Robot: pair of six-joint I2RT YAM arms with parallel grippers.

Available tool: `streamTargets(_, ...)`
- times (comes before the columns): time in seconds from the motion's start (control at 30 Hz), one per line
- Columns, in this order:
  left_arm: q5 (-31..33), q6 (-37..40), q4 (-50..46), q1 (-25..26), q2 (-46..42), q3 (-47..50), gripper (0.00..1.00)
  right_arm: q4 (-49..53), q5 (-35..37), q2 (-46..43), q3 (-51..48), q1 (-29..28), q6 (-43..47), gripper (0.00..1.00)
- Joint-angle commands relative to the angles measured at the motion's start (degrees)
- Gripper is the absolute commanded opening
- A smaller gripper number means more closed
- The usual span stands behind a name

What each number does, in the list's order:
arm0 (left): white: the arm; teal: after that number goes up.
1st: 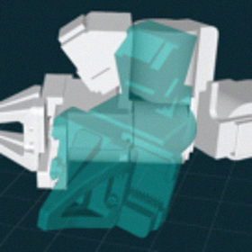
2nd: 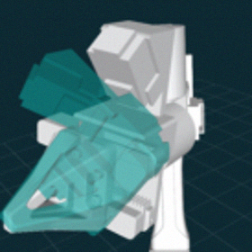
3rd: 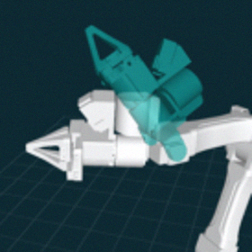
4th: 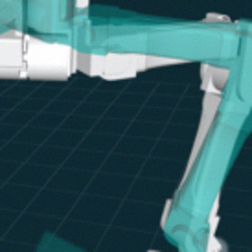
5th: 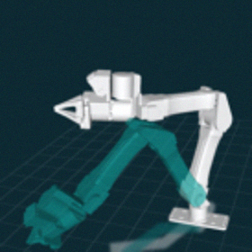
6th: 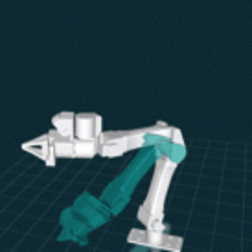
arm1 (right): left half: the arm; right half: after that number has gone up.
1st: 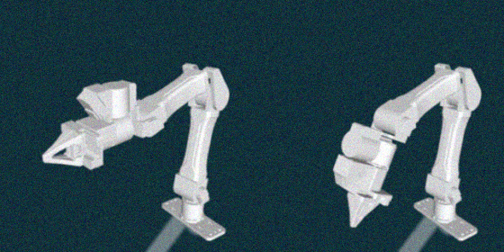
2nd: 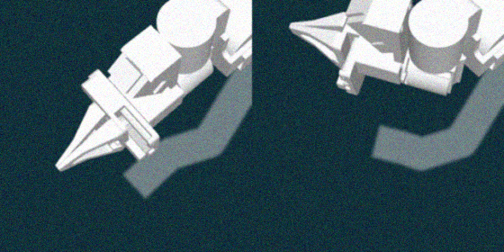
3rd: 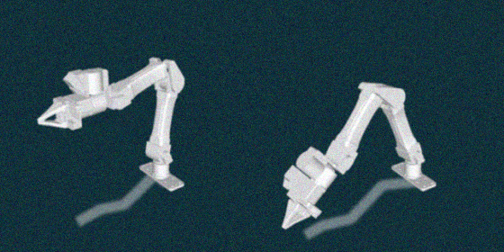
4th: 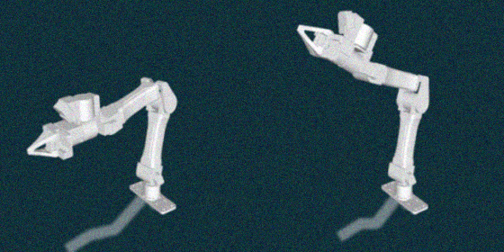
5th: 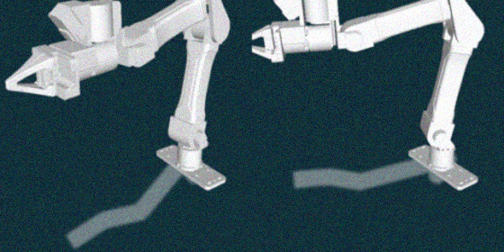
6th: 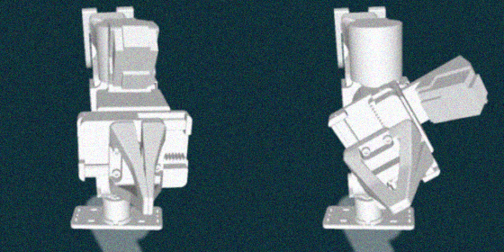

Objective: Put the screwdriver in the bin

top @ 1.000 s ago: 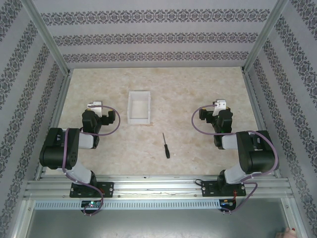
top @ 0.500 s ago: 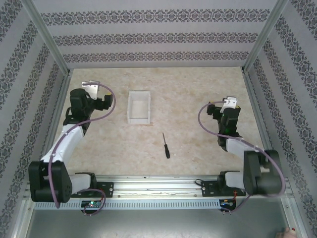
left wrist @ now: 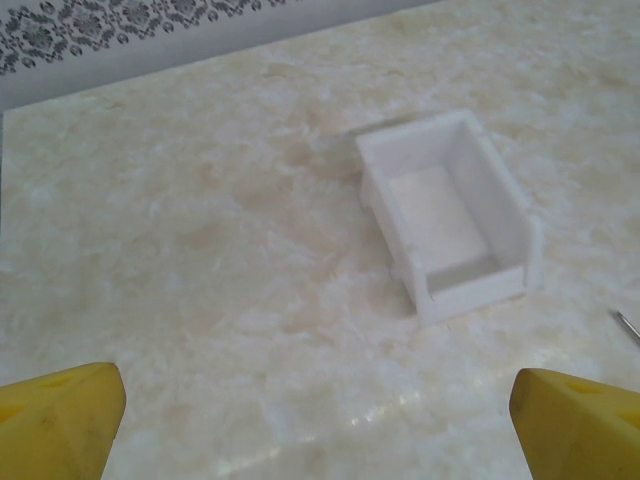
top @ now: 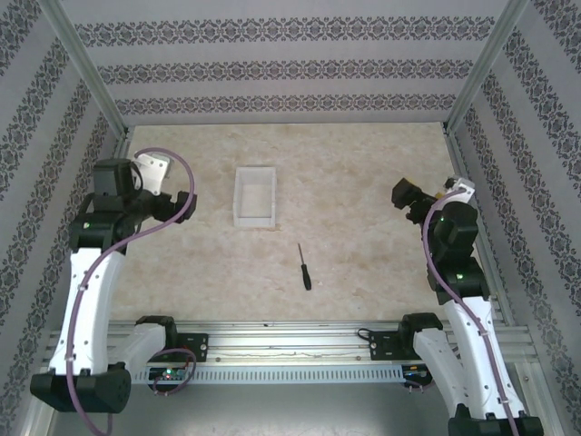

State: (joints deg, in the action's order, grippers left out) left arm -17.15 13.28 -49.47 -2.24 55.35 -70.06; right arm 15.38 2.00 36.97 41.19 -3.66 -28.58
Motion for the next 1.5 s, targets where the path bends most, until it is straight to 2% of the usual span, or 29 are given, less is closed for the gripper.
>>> streamTargets(0.0,-1.1,3.3,-11.8,0.4,-2.6,-1.0,0.99,16.1,-4.4,2.5,4.5,-4.6,1.2,0.98)
streamTargets(0.13,1.5,5.0,-13.7,0.4,-3.3,-0.3,0.99,24.8,-0.8,7.3,7.6,-16.7,1.9,0.98)
streamTargets(0.37,3.6,6.6,-12.3,0.5,-5.6,3.9,0.99,28.4,10.3,15.6,7.3,-41.7,-2.2,0.98)
streamTargets(0.47,3.7,6.4,-11.4,0.4,-6.6,6.2,0.99,27.1,10.0,20.8,7.3,-47.0,-4.3,0.88)
streamTargets(0.6,3.6,6.4,-11.3,0.4,-7.1,8.0,0.99,22.3,3.6,27.9,6.4,-49.7,-6.6,0.75)
streamTargets(0.8,3.9,7.1,-10.0,0.5,-6.7,8.6,0.99,20.7,5.6,33.1,6.3,-53.4,-10.2,0.76)
streamTargets(0.97,3.7,6.9,-9.6,0.4,-5.2,7.5,0.99,20.7,4.0,40.0,6.9,-53.6,-12.7,0.78)
streamTargets(1.17,3.5,5.6,-8.4,0.4,-5.7,7.8,0.99,20.2,4.1,47.7,9.5,-54.1,-13.0,0.73)
streamTargets(1.47,2.6,5.6,-8.5,0.4,-5.9,7.7,0.99,19.6,4.6,56.2,12.9,-55.0,-13.6,0.72)
